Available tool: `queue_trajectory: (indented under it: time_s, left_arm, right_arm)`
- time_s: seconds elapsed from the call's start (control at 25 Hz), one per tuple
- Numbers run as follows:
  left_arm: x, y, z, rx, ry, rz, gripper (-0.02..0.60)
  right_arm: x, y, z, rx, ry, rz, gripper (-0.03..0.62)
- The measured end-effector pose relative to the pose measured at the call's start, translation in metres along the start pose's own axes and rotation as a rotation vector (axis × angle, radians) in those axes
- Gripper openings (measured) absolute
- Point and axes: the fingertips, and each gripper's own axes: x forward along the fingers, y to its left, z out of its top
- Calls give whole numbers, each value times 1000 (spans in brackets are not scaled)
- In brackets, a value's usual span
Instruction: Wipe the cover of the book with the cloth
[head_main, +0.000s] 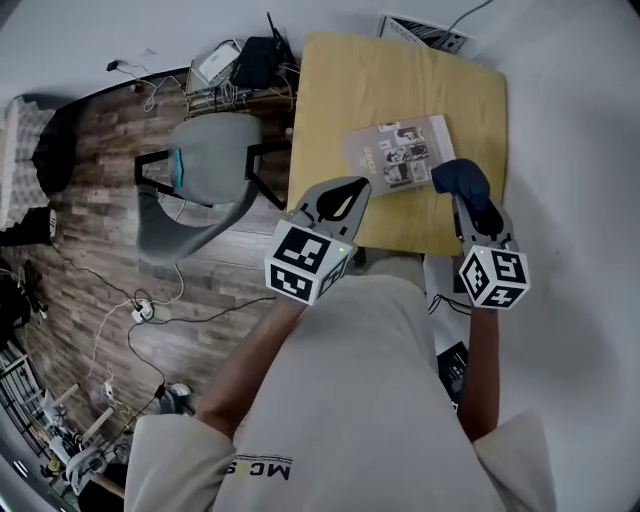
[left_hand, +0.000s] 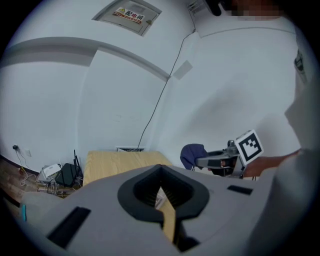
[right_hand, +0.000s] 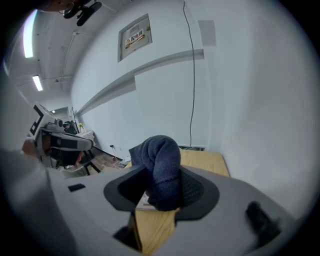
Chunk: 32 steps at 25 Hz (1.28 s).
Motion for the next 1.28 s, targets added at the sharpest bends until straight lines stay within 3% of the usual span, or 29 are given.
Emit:
queue_trajectory:
  time_s: [0.2,0.36,0.6,0.92,1.28]
  left_arm:
    - [-23,-10,14,4,-50,-16,9]
    - [-35,-15,33,18,-85,-27,9]
    - [-49,-32,47,121,-116,-28,9]
    - [-56,-38,65,92,-162,-45,9]
    - [-53,-44,62,75,-157,-68,9]
  right_arm:
    - [-45,21,29,6,-97,30,175]
    - [-75,35,59,-72,-166,61,175]
    - [-92,45,61,-157,-206,140,175]
    - [-98,48,70,-111,-257,134,175]
    - [-104,53,70,-100,-270,116,175]
